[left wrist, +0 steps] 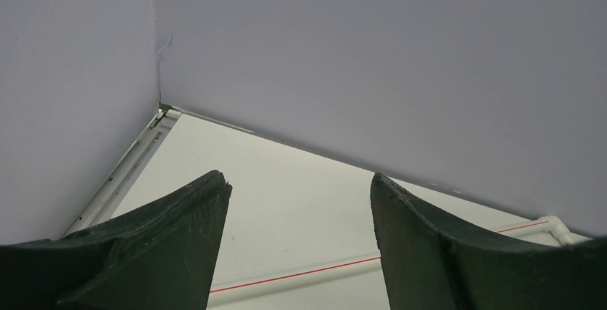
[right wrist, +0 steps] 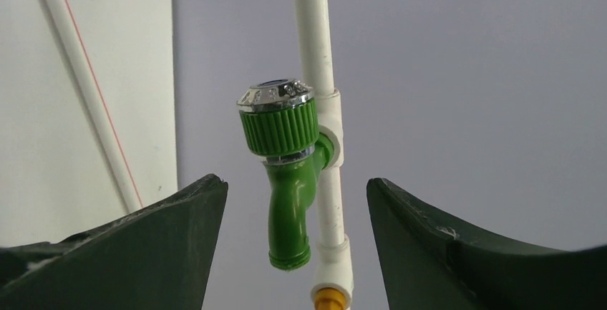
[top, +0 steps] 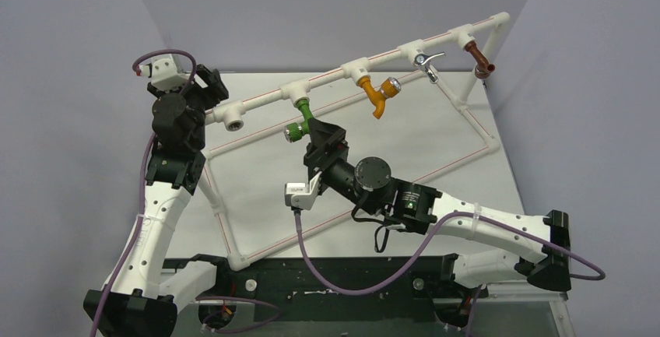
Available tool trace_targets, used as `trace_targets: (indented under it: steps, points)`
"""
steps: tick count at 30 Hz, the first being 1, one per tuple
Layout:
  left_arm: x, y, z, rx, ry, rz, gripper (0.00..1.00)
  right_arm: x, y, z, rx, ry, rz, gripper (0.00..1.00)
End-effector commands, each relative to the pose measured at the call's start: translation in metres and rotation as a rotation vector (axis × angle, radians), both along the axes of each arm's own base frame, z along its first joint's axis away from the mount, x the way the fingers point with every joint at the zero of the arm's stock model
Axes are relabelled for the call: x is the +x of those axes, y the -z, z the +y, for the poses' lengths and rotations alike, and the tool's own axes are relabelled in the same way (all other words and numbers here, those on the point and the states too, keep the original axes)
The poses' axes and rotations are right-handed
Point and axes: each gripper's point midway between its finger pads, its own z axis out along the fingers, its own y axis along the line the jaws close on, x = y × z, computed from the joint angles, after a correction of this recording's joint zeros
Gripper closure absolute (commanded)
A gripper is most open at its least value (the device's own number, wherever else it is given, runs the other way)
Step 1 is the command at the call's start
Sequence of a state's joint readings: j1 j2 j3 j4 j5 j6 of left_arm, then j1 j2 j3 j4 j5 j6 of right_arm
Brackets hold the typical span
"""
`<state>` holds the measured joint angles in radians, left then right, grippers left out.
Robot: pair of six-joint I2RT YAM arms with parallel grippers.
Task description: Install the water faucets
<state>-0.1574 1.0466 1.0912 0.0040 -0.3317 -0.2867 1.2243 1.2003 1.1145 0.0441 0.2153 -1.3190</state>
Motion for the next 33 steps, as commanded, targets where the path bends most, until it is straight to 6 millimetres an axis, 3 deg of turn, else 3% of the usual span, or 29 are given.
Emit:
trace_targets:
  steps: [1, 13, 21, 23, 25, 26, 28, 33]
  points:
    - [-0.010, 0.124, -0.001, 0.083, 0.024, 0.412, 0.30, 0.009, -0.042, -0.008, 0.061, 0.124, -0.181, 0.28]
    - [-0.010, 0.124, -0.001, 0.083, 0.025, 0.412, 0.30, 0.023, -0.029, 0.000, 0.018, 0.199, -0.246, 0.37]
    - [-0.009, 0.126, -0.001, 0.083, 0.028, 0.414, 0.30, 0.030, -0.021, 0.004, 0.040, 0.211, -0.222, 0.53]
    - [-0.010, 0.125, -0.001, 0.082, 0.027, 0.413, 0.30, 0.031, -0.019, 0.004, 0.045, 0.217, -0.217, 0.59]
    - [-0.010, 0.125, -0.001, 0.083, 0.027, 0.413, 0.30, 0.031, -0.020, 0.004, 0.062, 0.221, -0.210, 0.72]
    - [-0.010, 0.125, -0.001, 0.082, 0.028, 0.413, 0.30, 0.032, -0.020, 0.003, 0.083, 0.226, -0.197, 0.84]
    - [-0.010, 0.124, -0.001, 0.082, 0.027, 0.411, 0.30, 0.032, -0.022, 0.002, 0.116, 0.231, -0.183, 0.98]
    - [-0.010, 0.124, -0.001, 0.082, 0.027, 0.410, 0.30, 0.029, -0.029, -0.001, 0.275, 0.221, -0.117, 1.00]
